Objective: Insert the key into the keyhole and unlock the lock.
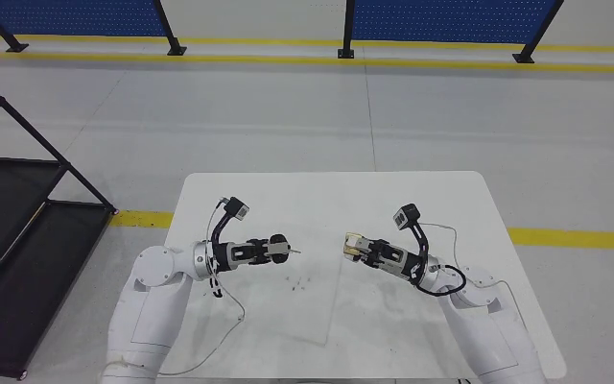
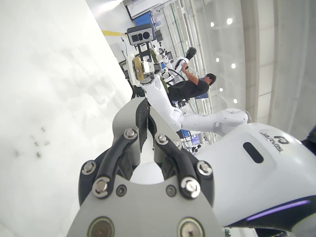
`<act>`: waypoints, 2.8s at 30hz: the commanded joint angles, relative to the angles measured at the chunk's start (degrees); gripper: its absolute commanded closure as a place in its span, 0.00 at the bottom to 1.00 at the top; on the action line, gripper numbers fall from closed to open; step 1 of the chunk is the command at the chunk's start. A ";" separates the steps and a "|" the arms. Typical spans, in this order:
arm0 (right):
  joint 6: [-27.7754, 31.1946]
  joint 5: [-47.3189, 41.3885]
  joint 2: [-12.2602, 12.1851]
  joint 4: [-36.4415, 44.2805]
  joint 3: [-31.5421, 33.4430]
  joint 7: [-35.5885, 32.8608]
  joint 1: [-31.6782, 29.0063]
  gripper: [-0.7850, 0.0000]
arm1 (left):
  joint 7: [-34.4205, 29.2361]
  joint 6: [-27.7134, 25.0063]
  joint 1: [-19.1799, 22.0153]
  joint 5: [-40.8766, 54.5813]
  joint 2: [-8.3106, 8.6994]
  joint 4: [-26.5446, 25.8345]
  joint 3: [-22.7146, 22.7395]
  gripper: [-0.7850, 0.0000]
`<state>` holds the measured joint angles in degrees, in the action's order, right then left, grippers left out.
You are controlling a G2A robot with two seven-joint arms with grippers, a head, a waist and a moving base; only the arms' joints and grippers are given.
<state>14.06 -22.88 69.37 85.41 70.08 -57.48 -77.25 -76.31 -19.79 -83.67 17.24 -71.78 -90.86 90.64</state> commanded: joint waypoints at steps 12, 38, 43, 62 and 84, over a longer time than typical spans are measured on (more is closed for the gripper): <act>0.00 0.00 0.00 0.00 0.00 0.00 0.00 1.00 | 5.09 -1.21 3.08 0.84 -0.01 2.58 -7.65 1.00; 2.65 0.98 -0.67 2.46 -1.40 -2.95 -1.50 1.00 | 7.34 -3.74 2.83 0.52 0.78 2.97 -9.38 1.00; 2.91 -0.96 -0.65 2.00 -2.26 -3.79 -1.02 1.00 | 7.14 -4.61 2.88 0.97 1.10 3.21 -10.07 1.00; 5.60 -0.11 -0.77 1.96 -4.04 -0.67 -0.33 1.00 | 7.50 -5.78 3.23 2.56 2.28 3.80 -12.04 1.00; 5.74 -0.21 -1.04 2.07 -5.09 2.14 -0.36 1.00 | 11.20 -6.61 3.65 2.32 3.30 3.98 -14.15 1.00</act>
<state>19.79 -23.07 68.33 87.48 65.04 -55.40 -77.62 -65.22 -26.39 -80.03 19.63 -68.53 -86.89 76.57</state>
